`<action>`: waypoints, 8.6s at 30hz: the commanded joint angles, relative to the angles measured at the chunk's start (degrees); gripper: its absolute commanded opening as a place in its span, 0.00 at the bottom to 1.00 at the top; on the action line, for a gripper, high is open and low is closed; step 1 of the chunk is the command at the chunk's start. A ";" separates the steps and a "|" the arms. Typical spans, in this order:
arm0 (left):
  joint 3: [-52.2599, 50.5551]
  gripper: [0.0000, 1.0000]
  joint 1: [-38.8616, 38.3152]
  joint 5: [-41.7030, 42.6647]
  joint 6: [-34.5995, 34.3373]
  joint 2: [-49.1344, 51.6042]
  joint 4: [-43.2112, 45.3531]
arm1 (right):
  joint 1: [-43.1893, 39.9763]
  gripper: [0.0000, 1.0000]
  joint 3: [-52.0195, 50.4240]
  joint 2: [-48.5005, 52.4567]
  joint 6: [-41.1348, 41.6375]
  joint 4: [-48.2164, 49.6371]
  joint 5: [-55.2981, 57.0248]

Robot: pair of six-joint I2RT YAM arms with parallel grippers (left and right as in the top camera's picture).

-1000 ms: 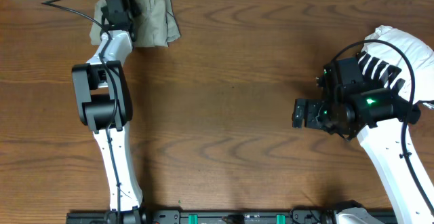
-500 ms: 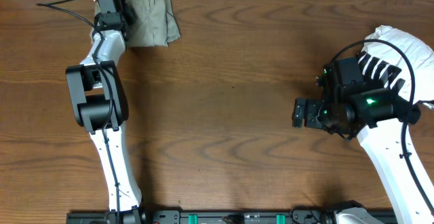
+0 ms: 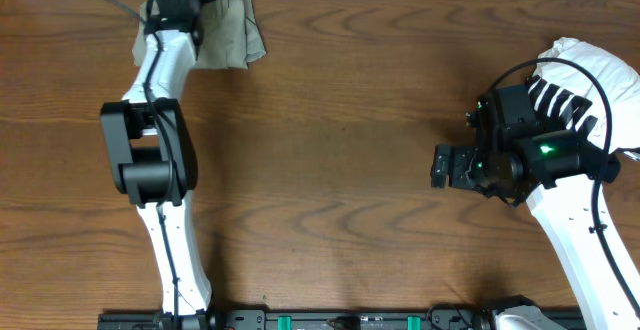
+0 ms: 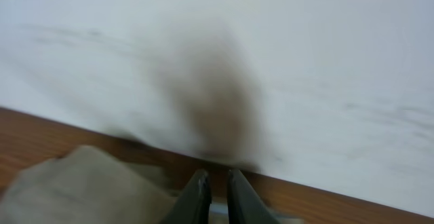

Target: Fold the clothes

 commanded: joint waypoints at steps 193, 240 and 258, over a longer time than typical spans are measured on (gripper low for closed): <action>-48.57 0.98 -6.12 16.98 -8.50 -125.31 -77.79 | -12.28 0.99 -51.82 -72.24 -2.21 56.57 0.24; -48.57 0.98 -6.12 17.00 -8.50 -125.31 -77.81 | -14.51 0.99 -64.13 -72.78 -16.59 62.77 0.92; -48.57 0.98 -6.12 17.00 -8.50 -125.31 -77.81 | -14.51 0.99 -64.13 -72.76 -16.57 62.79 0.87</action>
